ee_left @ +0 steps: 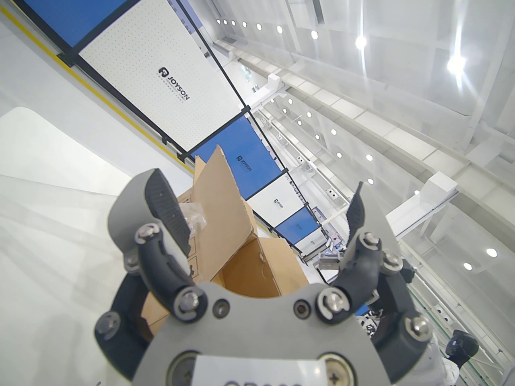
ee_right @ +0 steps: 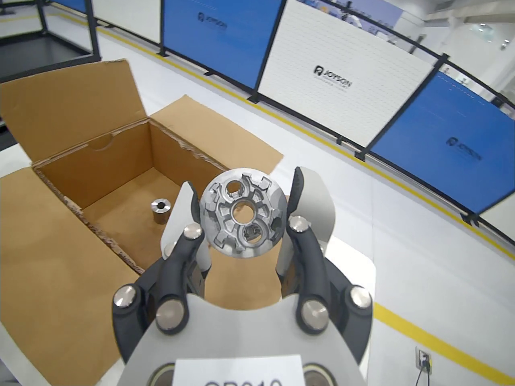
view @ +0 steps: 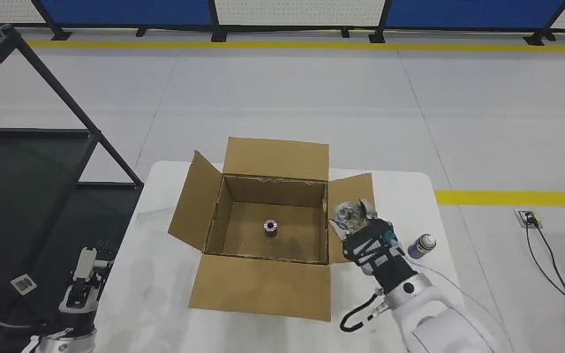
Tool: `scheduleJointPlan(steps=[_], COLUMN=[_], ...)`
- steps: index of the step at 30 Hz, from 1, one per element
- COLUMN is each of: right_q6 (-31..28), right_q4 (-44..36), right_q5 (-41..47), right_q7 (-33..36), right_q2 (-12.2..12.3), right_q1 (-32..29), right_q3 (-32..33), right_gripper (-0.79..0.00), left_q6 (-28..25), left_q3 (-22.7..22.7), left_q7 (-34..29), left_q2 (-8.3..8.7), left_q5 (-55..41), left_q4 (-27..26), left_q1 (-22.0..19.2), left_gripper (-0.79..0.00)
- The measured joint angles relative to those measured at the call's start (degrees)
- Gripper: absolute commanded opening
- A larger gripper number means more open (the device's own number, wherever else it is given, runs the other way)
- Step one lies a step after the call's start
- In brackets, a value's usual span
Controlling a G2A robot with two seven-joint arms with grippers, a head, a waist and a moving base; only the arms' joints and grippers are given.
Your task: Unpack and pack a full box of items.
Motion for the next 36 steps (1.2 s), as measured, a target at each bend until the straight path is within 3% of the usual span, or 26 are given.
scheduleJointPlan(steps=[6,13,26,36], right_q6=[0.6,3.4,11.7,12.7], right_q4=[13.4,27.5,47.1,56.1], right_q5=[1.5,6.2,7.8,10.8], right_q7=[7.1,11.4,13.1,13.1], right_q2=[-2.1,-4.5,-8.1,-10.3], right_q1=[14.2,24.7,32.9,36.4], right_q3=[-11.4,-17.3,-23.3,-25.0], right_gripper=[-0.785,-0.785,-0.785,-0.785], left_q6=[0.0,0.0,0.0,0.0], left_q3=[0.0,0.0,0.0,0.0], left_q7=[0.0,0.0,0.0,0.0], left_q2=[0.0,0.0,0.0,0.0], left_q5=[0.0,0.0,0.0,0.0], left_q4=[0.0,0.0,0.0,0.0], left_q1=[0.0,0.0,0.0,0.0], left_gripper=[0.0,0.0,0.0,0.0])
